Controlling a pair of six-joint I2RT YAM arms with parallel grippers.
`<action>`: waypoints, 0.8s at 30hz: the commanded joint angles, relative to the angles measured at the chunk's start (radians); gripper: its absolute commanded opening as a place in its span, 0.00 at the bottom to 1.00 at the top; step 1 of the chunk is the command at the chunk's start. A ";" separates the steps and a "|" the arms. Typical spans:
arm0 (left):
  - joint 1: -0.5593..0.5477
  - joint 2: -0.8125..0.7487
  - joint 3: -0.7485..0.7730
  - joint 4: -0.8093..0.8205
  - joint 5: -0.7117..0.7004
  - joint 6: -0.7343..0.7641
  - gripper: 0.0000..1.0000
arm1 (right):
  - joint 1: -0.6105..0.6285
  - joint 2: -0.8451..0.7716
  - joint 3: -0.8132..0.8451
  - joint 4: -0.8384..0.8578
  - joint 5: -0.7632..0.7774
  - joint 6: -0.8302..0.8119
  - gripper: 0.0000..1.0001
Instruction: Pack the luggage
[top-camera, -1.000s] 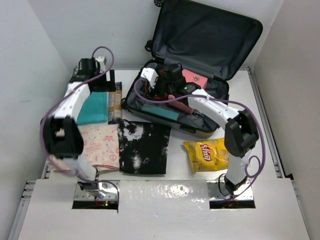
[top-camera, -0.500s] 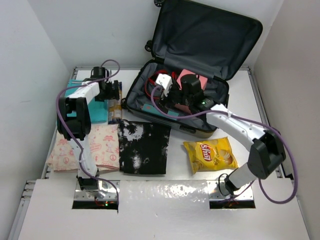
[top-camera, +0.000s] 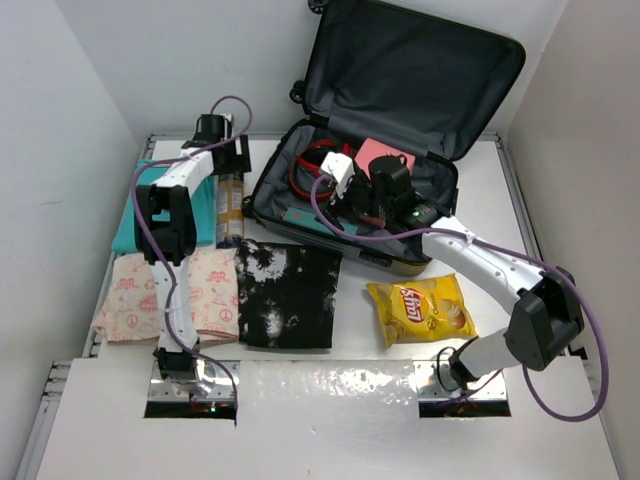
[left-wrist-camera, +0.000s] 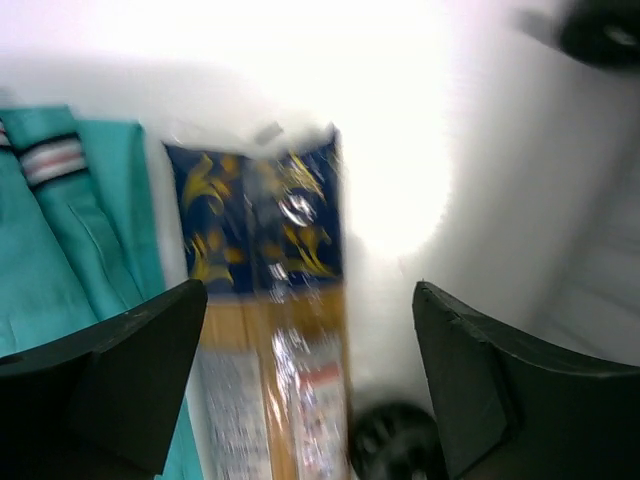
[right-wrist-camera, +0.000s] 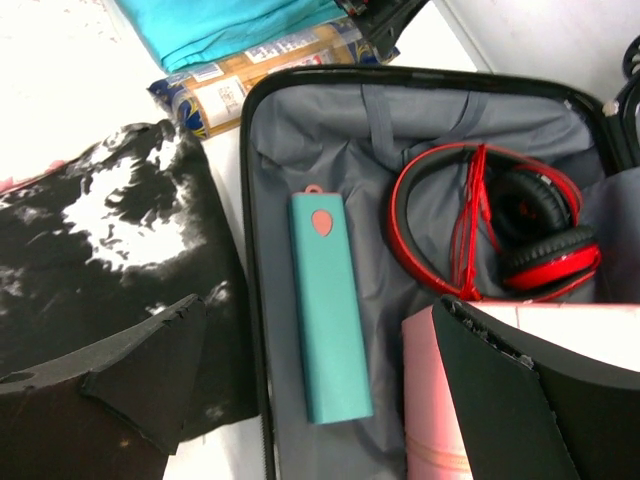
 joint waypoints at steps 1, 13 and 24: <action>-0.009 0.080 0.057 -0.055 -0.123 -0.035 0.84 | 0.006 -0.051 -0.011 -0.015 0.000 0.038 0.93; -0.011 0.068 -0.091 -0.063 -0.099 -0.065 0.85 | 0.009 -0.090 -0.069 -0.035 0.015 0.084 0.93; 0.017 0.093 0.056 -0.077 0.127 -0.058 0.00 | 0.008 -0.140 -0.087 -0.055 0.065 0.080 0.91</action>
